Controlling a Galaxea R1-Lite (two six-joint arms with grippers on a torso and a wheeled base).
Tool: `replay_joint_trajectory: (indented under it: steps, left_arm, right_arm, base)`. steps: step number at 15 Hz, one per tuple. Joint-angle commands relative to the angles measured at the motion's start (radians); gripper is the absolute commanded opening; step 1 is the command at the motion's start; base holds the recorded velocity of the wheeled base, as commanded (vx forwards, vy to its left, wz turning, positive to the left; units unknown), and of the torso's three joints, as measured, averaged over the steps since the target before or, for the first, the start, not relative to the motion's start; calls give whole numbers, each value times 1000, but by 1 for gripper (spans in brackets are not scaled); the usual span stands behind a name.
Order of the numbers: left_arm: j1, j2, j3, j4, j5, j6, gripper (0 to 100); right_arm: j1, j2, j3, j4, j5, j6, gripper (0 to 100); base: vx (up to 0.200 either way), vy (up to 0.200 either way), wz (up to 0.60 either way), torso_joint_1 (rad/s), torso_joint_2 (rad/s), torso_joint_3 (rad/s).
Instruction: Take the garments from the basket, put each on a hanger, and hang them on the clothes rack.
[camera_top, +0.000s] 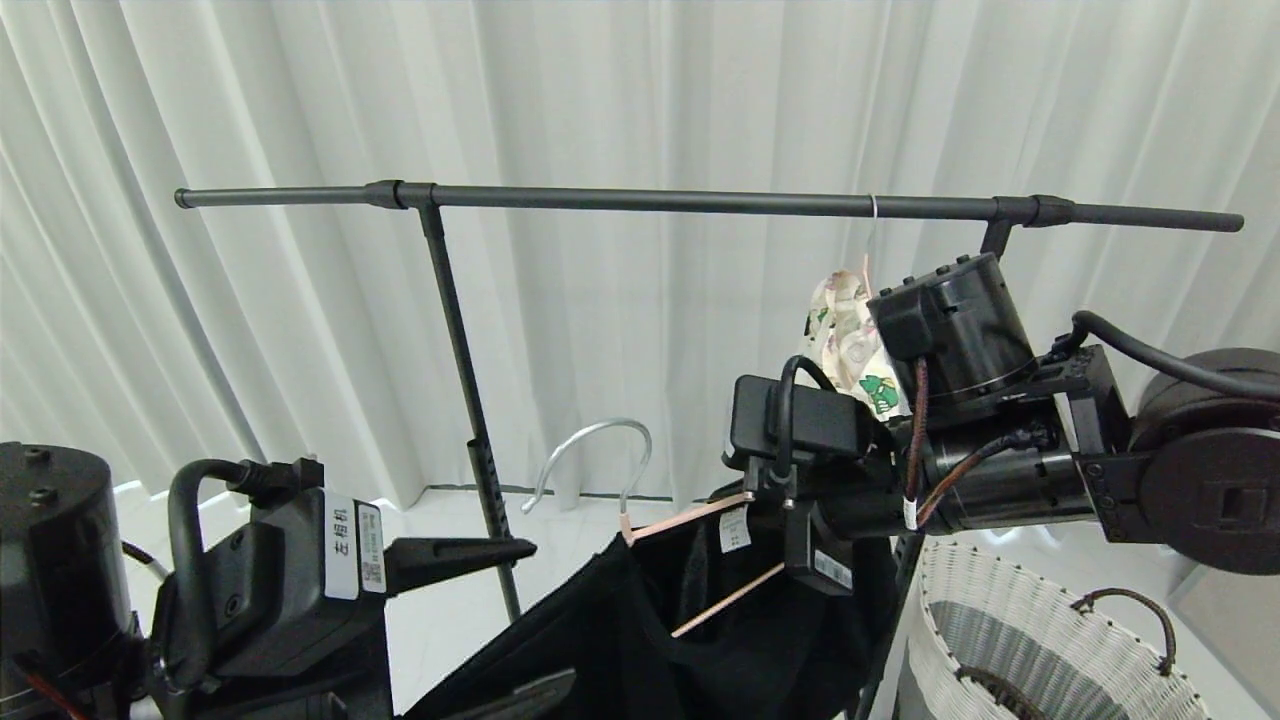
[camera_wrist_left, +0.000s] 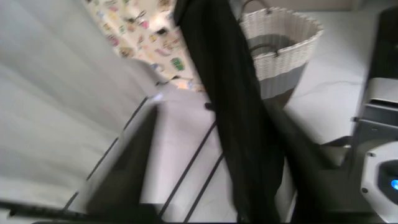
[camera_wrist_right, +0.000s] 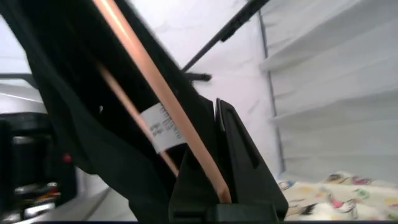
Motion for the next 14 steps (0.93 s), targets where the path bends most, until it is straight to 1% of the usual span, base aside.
replay_joint_trajectory:
  steps: [1, 3, 4, 6, 9, 11, 12, 13, 14]
  left_arm:
    - [3, -1, 16, 1, 23, 1, 100]
    - [4, -32, 58, 1, 32, -1, 100]
    - [15, -55, 81, 1, 35, -1, 100]
    - [69, -104, 125, 1, 36, -1, 100]
    - [177, -158, 171, 1, 36, -4, 100]
    - [254, -168, 209, 1, 35, -4, 100]
    - [265, -168, 214, 1, 35, -5, 100]
    - [303, -142, 229, 1, 30, -7, 100]
    - [303, -130, 243, 1, 30, -5, 100]
  right_arm:
    - [-15, -50, 46, -37, -1, -9, 0]
    - [-55, -83, 108, -135, -4, -27, 0]
    - [-78, -102, 132, -166, -6, -27, 0]
    - [-133, -136, 154, -173, -4, -24, 0]
    - [-184, -157, 157, -173, -3, -21, 0]
    - [-188, -159, 154, -175, -3, -21, 0]
    - [-188, -159, 154, -175, -3, -21, 0]
    - [-184, -159, 149, -177, -3, -21, 0]
    - [-184, -159, 149, -187, -4, -21, 0]
  base:
    - [0, 0, 0, 0, 0, 0]
    - [0, 0, 0, 0, 0, 0]
    - [0, 0, 0, 0, 0, 0]
    - [0, 0, 0, 0, 0, 0]
    - [0, 0, 0, 0, 0, 0]
    - [0, 0, 0, 0, 0, 0]
    - [0, 0, 0, 0, 0, 0]
    - [0, 0, 0, 0, 0, 0]
    - [0, 0, 0, 0, 0, 0]
